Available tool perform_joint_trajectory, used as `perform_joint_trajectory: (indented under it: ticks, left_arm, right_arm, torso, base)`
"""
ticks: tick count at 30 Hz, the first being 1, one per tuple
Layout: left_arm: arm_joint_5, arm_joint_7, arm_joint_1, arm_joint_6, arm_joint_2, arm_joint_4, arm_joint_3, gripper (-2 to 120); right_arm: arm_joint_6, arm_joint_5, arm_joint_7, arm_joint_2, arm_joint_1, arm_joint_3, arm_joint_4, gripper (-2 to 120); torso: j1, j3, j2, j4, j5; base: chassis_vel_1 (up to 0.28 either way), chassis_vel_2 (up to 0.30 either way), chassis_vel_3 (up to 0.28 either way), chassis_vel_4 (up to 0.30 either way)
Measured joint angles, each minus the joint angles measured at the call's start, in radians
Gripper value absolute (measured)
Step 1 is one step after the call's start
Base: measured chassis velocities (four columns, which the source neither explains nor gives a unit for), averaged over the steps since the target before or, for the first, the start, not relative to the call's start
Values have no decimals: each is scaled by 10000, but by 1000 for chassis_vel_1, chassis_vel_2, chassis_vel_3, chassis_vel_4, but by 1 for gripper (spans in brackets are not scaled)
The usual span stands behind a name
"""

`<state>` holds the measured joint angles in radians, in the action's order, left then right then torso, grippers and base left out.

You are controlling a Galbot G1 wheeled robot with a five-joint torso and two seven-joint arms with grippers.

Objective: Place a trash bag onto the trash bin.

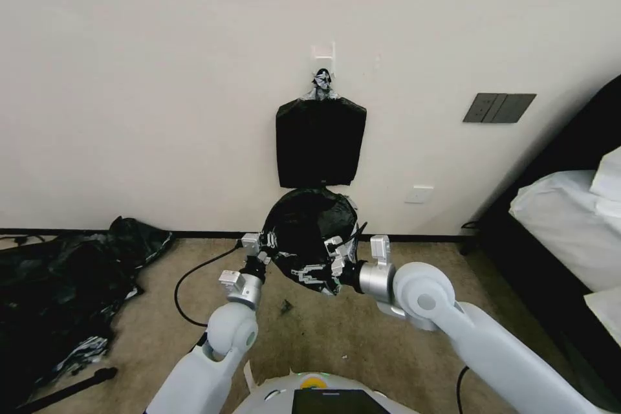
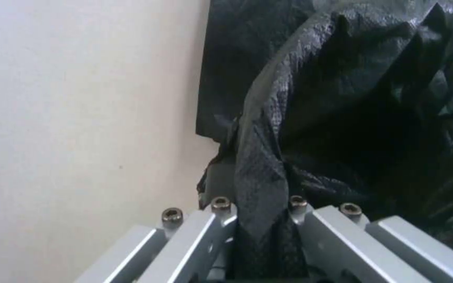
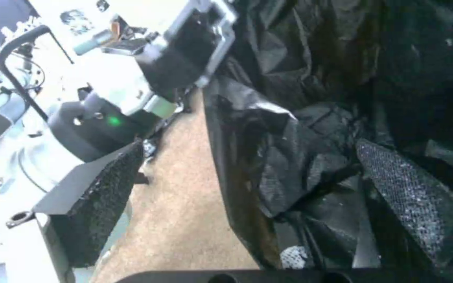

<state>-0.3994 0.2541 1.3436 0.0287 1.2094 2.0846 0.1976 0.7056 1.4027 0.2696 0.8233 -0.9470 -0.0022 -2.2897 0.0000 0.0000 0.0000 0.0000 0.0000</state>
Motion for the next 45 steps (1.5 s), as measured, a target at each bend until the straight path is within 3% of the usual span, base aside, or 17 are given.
perform_joint_trajectory:
  ticks: [12,20,26,36,45]
  left_arm:
    - [259,157,-14,-186,22,-63,-41,1]
    - [333,110,-37,-198,-4,-22,-78,1]
    - [419,-9,-41,-133,14,-24,-101,1]
    - [492,-515,-147,227,-22,-131,-43,1]
    - [484,-554,-213,253,16,-298,-44,1]
  right_arm:
    - [0,-1216,-141,-135,175,-286,-742,100]
    - [0,-1855,-213,89,709,-866,-250,100]
    - [0,-1922,-264,267,1114,-1227,221,100]
    - [13,-1164,-1624,-113,1231,-1191,1100,100]
    - [15,-1075,-1824,-208,1142,-1193,723,99]
  torso:
    - [0,0,0,1,-1]
    - [-1,0,0,0,0]
    - [0,0,0,3,1]
    - [-1,0,0,-1,0]
    - [0,0,-1,1,-1]
  base:
    - [0,0,0,0]
    - [0,0,0,0]
    - [0,0,0,0]
    - [0,0,0,0]
    - [0,0,0,0]
